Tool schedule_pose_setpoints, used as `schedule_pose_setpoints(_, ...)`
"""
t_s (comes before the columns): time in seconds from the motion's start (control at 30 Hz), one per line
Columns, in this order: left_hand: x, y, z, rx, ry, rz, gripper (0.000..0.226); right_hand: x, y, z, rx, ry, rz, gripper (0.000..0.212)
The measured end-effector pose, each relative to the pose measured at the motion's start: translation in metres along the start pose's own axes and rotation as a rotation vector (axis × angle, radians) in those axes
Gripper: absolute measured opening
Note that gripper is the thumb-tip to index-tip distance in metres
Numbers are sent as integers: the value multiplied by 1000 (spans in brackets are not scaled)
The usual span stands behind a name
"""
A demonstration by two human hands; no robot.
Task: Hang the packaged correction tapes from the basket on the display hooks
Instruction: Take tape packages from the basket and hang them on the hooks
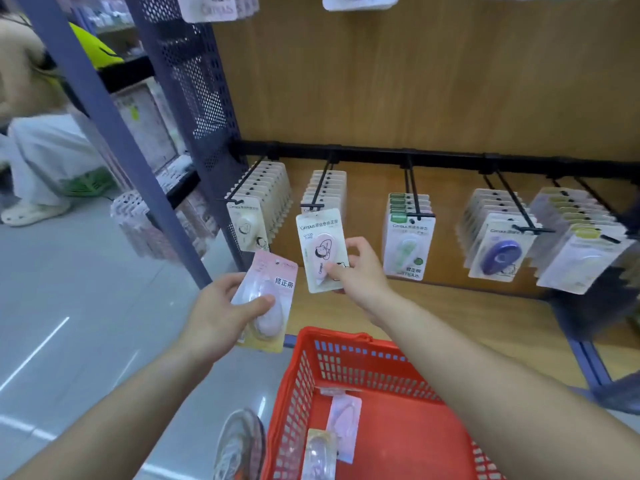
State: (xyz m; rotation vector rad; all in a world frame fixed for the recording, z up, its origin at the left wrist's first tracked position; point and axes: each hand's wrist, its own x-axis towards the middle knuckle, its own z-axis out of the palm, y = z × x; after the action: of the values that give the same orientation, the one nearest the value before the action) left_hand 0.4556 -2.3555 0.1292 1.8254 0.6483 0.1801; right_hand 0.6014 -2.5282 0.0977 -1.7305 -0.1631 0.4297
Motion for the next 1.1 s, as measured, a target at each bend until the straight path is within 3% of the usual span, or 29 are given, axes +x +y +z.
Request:
schedule_pose_setpoints(0.5, 14, -1, -18, -114, 29, -11, 38, 31, 5, 33, -68, 120, -109, 26)
schedule_pose_setpoints(1.1, 20, -1, -13, -92, 28, -14, 36, 25, 21, 27, -13, 101, -91, 26)
